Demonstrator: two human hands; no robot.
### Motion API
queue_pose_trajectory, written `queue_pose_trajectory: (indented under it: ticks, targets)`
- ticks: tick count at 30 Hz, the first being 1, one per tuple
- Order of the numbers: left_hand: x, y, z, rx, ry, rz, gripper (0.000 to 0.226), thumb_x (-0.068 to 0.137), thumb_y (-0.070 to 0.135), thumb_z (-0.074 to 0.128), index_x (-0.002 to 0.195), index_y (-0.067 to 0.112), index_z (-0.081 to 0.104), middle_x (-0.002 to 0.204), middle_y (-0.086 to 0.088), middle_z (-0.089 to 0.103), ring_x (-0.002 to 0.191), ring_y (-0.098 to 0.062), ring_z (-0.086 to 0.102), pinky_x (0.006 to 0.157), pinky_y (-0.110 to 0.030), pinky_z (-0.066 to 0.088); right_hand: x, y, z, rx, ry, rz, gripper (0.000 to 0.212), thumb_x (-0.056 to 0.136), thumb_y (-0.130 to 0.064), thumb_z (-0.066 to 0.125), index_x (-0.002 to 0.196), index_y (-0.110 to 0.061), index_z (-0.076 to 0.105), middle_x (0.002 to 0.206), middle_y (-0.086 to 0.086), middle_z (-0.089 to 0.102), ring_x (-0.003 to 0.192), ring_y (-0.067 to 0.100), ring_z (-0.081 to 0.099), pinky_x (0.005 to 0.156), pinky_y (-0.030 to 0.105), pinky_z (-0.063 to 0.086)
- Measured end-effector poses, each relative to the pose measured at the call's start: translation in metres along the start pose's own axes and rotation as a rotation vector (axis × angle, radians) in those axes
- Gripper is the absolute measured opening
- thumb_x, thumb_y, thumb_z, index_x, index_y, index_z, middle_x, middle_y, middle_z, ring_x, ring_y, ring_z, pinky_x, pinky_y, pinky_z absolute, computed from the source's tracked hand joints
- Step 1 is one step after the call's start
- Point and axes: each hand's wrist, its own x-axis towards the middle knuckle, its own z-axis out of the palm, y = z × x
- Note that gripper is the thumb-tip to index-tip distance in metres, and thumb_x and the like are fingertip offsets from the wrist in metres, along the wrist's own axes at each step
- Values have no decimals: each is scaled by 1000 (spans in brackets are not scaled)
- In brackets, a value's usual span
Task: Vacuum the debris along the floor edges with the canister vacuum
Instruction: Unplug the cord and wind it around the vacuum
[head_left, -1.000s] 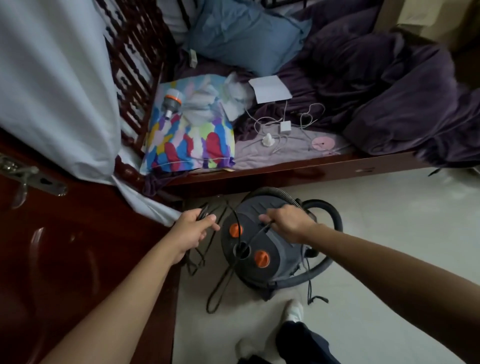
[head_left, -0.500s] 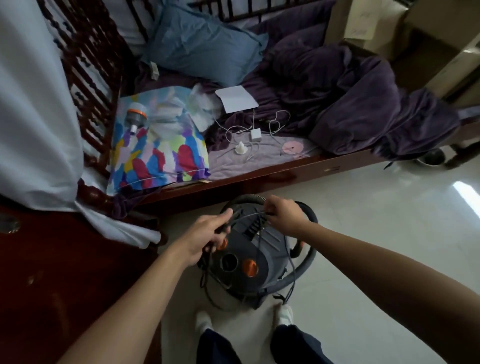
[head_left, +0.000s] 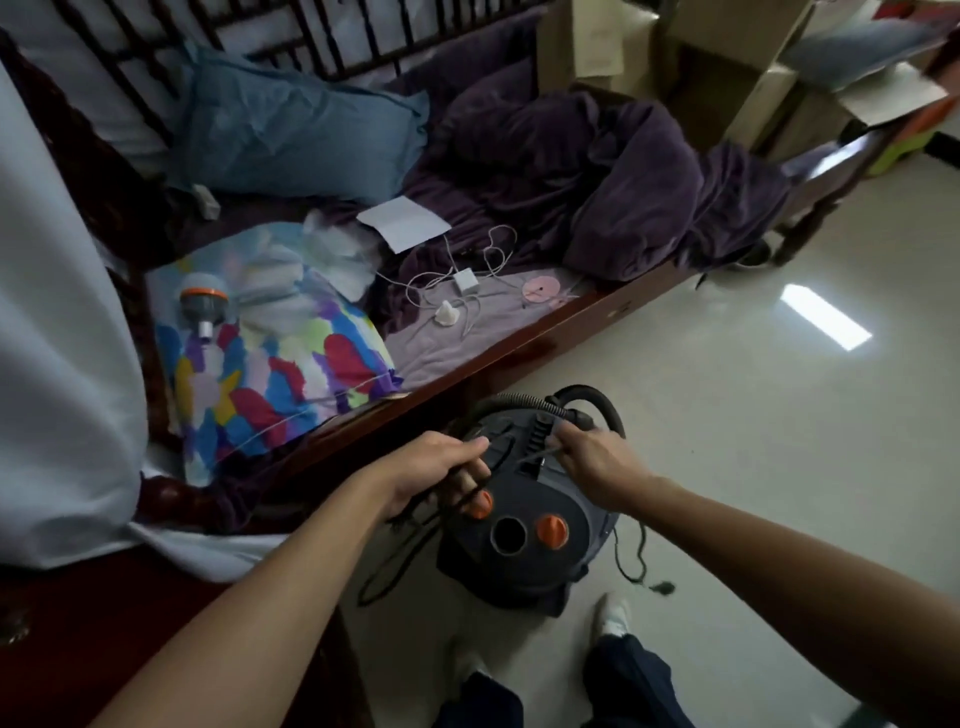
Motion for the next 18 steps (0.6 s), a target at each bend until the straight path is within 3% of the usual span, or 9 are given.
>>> queue_pose_trajectory:
  ticks: [1, 3, 5, 7, 10, 12, 14, 16, 18]
  targets:
    - [2, -2, 1, 16, -46, -2, 45, 94, 48, 54, 93, 4, 65, 68, -14, 69, 48, -13, 56, 39, -16, 36, 1, -17, 1, 42, 29, -3, 16, 95, -33, 49, 102, -20, 45, 83, 7, 54, 83, 38, 59, 64, 37, 39]
    - [4, -6, 3, 66, -109, 36, 39, 89, 45, 63, 86, 6, 65, 55, -4, 57, 45, -11, 48, 42, -17, 36, 3, -40, -2, 126, 43, -11, 33, 87, -27, 58, 115, -20, 43, 90, 8, 58, 91, 37, 61, 68, 34, 40]
    - [5, -5, -1, 114, -158, 92, 28, 87, 36, 68, 78, 10, 63, 51, 1, 47, 43, -9, 41, 43, -19, 34, 5, -43, -9, 176, -26, -1, 60, 82, -28, 68, 135, -24, 41, 120, 10, 58, 112, 31, 58, 85, 34, 46]
    - [5, 2, -7, 107, -247, 121, 26, 86, 33, 70, 74, 12, 61, 51, 1, 43, 43, -8, 39, 44, -18, 31, 4, -35, -12, 173, -150, 10, 81, 77, -29, 77, 146, -32, 35, 148, 7, 39, 133, 27, 41, 107, 40, 39]
    - [3, 15, -12, 16, -457, 130, 26, 85, 33, 68, 72, 11, 61, 47, 2, 36, 40, -9, 31, 42, -18, 28, -3, -20, -2, 198, -206, 49, 82, 74, -37, 82, 146, -33, 42, 159, 3, 24, 144, 27, 24, 118, 45, 25]
    - [4, 21, -11, -36, -568, 128, 29, 83, 35, 69, 70, 11, 62, 43, 3, 33, 37, -9, 27, 44, -21, 27, -10, -15, 6, 483, -165, 77, 62, 76, -43, 80, 132, -24, 60, 148, 4, 47, 136, 23, 42, 115, 47, 32]
    - [7, 21, -13, -88, -608, 126, 31, 80, 39, 74, 69, 12, 62, 41, 4, 30, 36, -9, 27, 51, -25, 40, -18, -12, 13, 800, -142, 123, 34, 81, -39, 77, 108, -18, 74, 116, 4, 71, 112, 17, 63, 103, 48, 46]
    - [13, 16, -23, -155, -589, 94, 31, 76, 37, 78, 67, 13, 61, 41, 5, 28, 36, -8, 27, 54, -28, 49, -26, -4, 15, 935, -96, 183, 26, 79, -38, 74, 92, -15, 78, 99, 6, 75, 99, 19, 69, 96, 42, 52]
    - [20, 6, -35, -170, -538, 42, 28, 76, 30, 79, 64, 17, 58, 43, 5, 27, 37, -8, 27, 47, -25, 44, -34, 9, 16, 1010, -64, 232, 19, 72, -35, 71, 75, -16, 75, 79, 8, 74, 76, 19, 69, 76, 34, 56]
